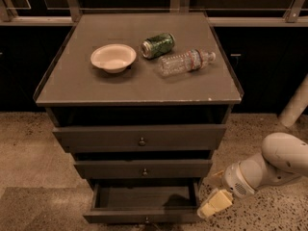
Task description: Close bottom drawer
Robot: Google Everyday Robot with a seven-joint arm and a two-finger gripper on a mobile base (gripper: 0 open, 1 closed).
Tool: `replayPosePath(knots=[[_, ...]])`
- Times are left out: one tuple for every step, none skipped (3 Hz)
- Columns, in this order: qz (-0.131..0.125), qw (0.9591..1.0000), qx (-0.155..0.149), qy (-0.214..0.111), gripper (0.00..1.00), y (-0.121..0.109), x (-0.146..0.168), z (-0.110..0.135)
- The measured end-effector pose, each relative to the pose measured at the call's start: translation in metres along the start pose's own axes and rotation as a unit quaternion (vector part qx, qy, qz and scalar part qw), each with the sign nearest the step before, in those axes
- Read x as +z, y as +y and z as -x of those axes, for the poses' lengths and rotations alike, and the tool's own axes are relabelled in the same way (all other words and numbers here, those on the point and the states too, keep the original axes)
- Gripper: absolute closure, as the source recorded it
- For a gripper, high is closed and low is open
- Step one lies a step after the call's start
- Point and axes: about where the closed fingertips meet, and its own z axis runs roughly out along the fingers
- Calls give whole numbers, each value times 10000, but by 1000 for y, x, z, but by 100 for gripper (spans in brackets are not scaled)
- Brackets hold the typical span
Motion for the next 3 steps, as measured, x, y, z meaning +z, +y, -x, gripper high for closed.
replayPosePath(knots=[[0,10000,0,0,41,0,0,0],[190,9992,317,-157,65,-12,15,-18],[495,9930,1000,-398,88,-42,52,-57]])
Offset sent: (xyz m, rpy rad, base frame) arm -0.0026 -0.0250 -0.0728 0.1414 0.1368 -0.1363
